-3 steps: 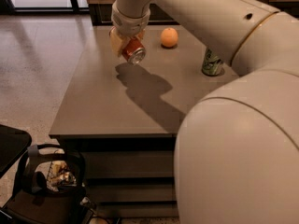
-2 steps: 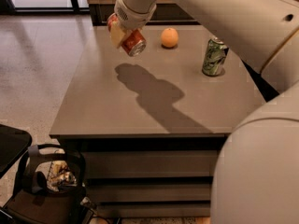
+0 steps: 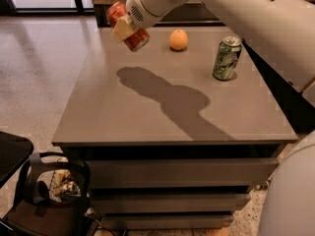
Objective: Place coke can upright
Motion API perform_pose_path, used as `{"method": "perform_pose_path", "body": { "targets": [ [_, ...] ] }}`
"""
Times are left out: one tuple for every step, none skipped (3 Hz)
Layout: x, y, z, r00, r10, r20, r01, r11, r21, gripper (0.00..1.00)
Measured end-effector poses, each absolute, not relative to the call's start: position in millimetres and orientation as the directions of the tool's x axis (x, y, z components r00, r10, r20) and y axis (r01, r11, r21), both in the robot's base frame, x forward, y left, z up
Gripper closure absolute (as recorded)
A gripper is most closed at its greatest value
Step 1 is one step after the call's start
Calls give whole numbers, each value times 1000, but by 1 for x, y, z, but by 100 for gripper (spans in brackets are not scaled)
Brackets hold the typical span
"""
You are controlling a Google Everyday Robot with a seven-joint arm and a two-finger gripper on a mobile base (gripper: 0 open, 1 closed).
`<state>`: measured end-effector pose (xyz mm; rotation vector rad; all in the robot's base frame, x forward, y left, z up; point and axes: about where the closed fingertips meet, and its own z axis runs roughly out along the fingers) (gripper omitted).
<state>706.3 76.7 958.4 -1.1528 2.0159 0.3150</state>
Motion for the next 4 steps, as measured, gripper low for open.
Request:
{"method": "perform_pose_path", "body": {
  "targets": [
    [713,84,954,-208,-576,-791,-848,509,-147,100],
    [719,89,946,-157,-506,-848,-869,479,-124,100],
    [724,94,942,-121,-437,-891,-882,460,-106,100],
    [725,102,938,-87,-371,-925,-890,446,-95,100]
  ]
}}
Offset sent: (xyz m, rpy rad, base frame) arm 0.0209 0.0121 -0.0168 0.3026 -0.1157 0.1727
